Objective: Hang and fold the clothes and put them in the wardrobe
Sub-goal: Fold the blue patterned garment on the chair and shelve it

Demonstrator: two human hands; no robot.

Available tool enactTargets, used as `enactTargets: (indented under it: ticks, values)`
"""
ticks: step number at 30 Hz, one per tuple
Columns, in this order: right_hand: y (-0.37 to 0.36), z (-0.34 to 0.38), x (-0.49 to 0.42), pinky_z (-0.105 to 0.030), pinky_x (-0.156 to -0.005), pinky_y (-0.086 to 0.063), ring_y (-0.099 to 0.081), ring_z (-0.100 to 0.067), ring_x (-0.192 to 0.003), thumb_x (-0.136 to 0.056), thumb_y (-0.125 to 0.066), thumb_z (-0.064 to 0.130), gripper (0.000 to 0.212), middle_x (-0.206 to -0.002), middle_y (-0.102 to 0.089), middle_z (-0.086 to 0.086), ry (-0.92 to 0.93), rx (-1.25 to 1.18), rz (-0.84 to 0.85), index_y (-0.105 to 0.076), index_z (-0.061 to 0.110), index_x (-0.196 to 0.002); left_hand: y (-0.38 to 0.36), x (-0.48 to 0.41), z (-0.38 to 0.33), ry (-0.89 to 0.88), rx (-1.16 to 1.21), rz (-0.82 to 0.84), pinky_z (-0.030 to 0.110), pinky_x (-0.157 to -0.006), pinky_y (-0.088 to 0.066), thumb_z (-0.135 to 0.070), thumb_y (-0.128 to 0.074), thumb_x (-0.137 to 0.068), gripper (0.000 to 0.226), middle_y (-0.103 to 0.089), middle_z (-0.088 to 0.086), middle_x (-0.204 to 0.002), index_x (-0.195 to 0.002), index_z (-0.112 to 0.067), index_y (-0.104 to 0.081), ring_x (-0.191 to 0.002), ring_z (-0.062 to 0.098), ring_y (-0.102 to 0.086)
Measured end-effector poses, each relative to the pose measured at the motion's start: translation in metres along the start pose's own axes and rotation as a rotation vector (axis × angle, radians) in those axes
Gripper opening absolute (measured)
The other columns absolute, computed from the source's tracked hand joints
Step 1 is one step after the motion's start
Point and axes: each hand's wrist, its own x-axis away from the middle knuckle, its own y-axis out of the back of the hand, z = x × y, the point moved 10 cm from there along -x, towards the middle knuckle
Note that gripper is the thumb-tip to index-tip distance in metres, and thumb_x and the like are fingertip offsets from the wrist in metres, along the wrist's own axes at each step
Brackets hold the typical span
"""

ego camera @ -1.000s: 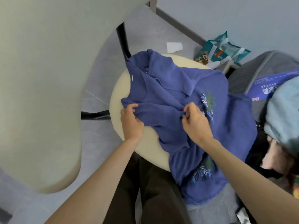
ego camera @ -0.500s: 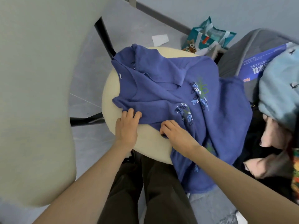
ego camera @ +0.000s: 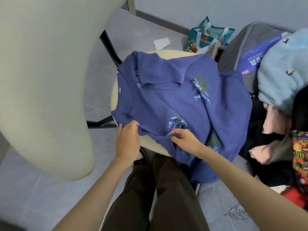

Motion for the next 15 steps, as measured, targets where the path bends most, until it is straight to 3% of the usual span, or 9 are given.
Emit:
enactTargets:
  ticks: [2, 5, 7, 9, 10, 12, 14, 15]
  values:
    - [-0.010, -0.007, 0.000, -0.033, -0.078, -0.046, -0.055, -0.013, -0.077, -0.095, -0.049, 0.011, 0.018, -0.080, -0.062, -0.004, -0.053, 0.018, 0.048, -0.066, 0.006, -0.092, 0.001, 0.004, 0.012, 0.074, 0.068, -0.015, 0.046, -0.076, -0.042, 0.005, -0.043, -0.092, 0.015, -0.062, 0.020, -0.086, -0.092, 0.000, -0.057, -0.083, 0.038, -0.052]
    - [-0.012, -0.011, -0.004, -0.030, -0.072, -0.043, -0.052, -0.014, -0.072, -0.095, -0.052, 0.017, 0.026, -0.072, -0.058, -0.007, -0.106, -0.031, 0.056, -0.063, -0.005, -0.088, -0.009, 0.008, 0.039, 0.279, 0.095, 0.049, 0.045, -0.075, -0.043, -0.009, -0.035, -0.099, 0.020, -0.063, 0.018, -0.093, -0.103, -0.005, -0.054, -0.088, 0.039, -0.056]
    - [-0.010, -0.011, -0.007, -0.023, -0.059, -0.046, -0.056, -0.011, -0.063, -0.095, -0.056, 0.021, 0.027, -0.064, -0.060, -0.002, -0.145, -0.140, 0.070, -0.066, 0.001, -0.080, -0.014, 0.006, 0.053, 0.387, 0.095, 0.068, 0.041, -0.079, -0.043, -0.016, -0.037, -0.100, 0.017, -0.063, 0.012, -0.094, -0.100, -0.010, -0.053, -0.091, 0.037, -0.058]
    - [0.011, -0.010, -0.014, -0.019, -0.047, -0.043, -0.053, -0.005, -0.052, -0.093, -0.059, 0.024, 0.025, -0.053, -0.055, 0.009, -0.180, -0.245, -0.059, -0.062, 0.016, -0.069, -0.012, 0.002, 0.063, 0.502, 0.224, 0.003, 0.038, -0.083, -0.041, -0.024, -0.040, -0.099, 0.018, -0.061, 0.006, -0.099, -0.103, -0.014, -0.055, -0.098, 0.033, -0.057]
    - [0.028, -0.012, -0.018, -0.020, -0.048, -0.043, -0.052, -0.006, -0.056, -0.092, -0.060, 0.024, 0.024, -0.057, -0.055, 0.010, -0.191, -0.308, -0.197, -0.059, 0.020, -0.069, -0.009, -0.001, 0.066, 0.535, 0.289, -0.050, 0.038, -0.088, -0.040, -0.025, -0.040, -0.099, 0.023, -0.059, 0.006, -0.105, -0.111, -0.013, -0.056, -0.105, 0.032, -0.055]
    - [0.058, -0.023, -0.019, -0.030, -0.066, -0.052, -0.055, -0.013, -0.078, -0.092, -0.060, 0.027, 0.009, -0.084, -0.059, 0.006, -0.245, -0.483, -0.461, -0.059, 0.025, -0.083, -0.002, -0.006, 0.066, 0.505, 0.330, -0.153, 0.037, -0.101, -0.032, -0.016, -0.039, -0.099, 0.035, -0.052, 0.010, -0.123, -0.130, -0.011, -0.053, -0.122, 0.030, -0.043]
    - [0.065, -0.030, -0.020, -0.039, -0.089, -0.051, -0.055, -0.018, -0.098, -0.092, -0.059, 0.033, 0.015, -0.100, -0.055, 0.007, -0.269, -0.564, -0.545, -0.054, 0.023, -0.102, -0.001, -0.010, 0.052, 0.341, 0.260, -0.155, 0.034, -0.107, -0.026, 0.003, -0.041, -0.091, 0.047, -0.045, 0.014, -0.136, -0.135, -0.009, -0.050, -0.128, 0.031, -0.037]
    - [0.063, -0.031, -0.021, -0.039, -0.094, -0.049, -0.054, -0.018, -0.102, -0.092, -0.060, 0.033, 0.023, -0.102, -0.054, 0.009, -0.271, -0.550, -0.521, -0.050, 0.022, -0.110, -0.006, -0.010, 0.040, 0.228, 0.211, -0.098, 0.034, -0.108, -0.025, 0.009, -0.043, -0.085, 0.054, -0.043, 0.014, -0.138, -0.136, -0.008, -0.049, -0.129, 0.033, -0.037]
